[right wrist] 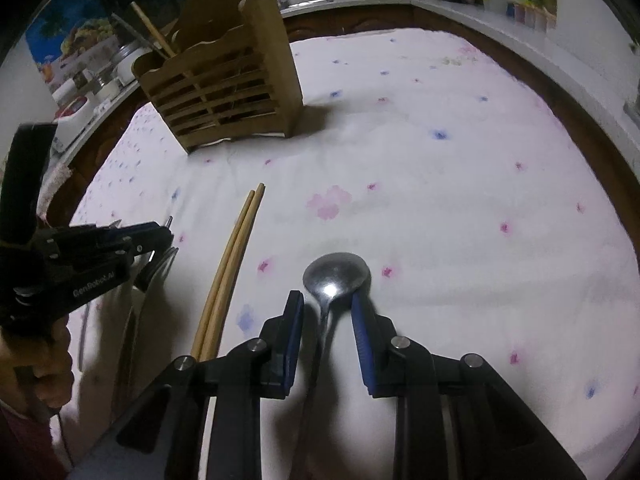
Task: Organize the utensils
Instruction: 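Close the left tool on a metal chopstick while the right tool grasps a metal spoon, then lift the chopstick and spoon and carry both over the wooden holder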
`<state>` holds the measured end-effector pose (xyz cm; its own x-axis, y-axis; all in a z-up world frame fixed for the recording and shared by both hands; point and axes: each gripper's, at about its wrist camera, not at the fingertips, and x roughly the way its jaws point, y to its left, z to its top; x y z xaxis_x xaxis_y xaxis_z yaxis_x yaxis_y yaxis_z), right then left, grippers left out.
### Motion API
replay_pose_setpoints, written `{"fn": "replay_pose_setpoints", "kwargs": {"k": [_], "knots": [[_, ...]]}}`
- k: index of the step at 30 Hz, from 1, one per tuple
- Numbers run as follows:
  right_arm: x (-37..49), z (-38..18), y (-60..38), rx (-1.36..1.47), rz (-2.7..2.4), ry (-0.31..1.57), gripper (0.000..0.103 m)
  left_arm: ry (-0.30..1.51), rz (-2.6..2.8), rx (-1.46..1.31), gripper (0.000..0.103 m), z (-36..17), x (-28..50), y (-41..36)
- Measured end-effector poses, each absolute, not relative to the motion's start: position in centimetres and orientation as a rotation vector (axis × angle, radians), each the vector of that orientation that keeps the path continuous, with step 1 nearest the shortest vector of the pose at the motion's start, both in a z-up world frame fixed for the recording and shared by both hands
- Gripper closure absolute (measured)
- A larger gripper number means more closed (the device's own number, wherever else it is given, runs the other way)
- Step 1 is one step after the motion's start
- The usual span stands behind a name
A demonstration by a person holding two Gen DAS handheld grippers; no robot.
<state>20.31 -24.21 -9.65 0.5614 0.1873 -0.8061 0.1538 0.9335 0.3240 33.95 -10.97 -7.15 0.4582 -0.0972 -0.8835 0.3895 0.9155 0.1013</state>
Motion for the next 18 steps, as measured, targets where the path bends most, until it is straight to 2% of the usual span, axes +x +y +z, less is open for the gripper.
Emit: {"fn": "replay_pose_setpoints", "kwargs": {"k": [6, 7, 8, 14, 15, 18], "knots": [[20.7, -9.6, -24.0, 0.359, 0.028, 0.984, 0.08, 1.077, -0.336, 0.312, 0.093, -7.1, 34.3, -10.9], [20.7, -9.6, -24.0, 0.358, 0.029, 0.983, 0.095, 1.071, -0.338, 0.311, 0.095, -7.0, 34.3, -10.9], [20.8, -9.7, -24.1, 0.374, 0.04, 0.986, 0.098, 1.066, -0.339, 0.302, 0.096, -7.1, 34.4, -10.7], [20.0, -8.8, -24.3, 0.408, 0.068, 0.948, 0.099, 1.034, -0.338, 0.25, 0.1, -5.6, 33.0, -8.7], [19.7, -8.2, -24.4, 0.41, 0.073, 0.929, 0.099, 1.02, -0.335, 0.237, 0.103, -5.0, 32.7, -8.4], [19.2, -6.9, -24.4, 0.411, 0.085, 0.899, 0.099, 0.979, -0.346, 0.202, 0.103, -3.1, 31.4, -7.5]]}}
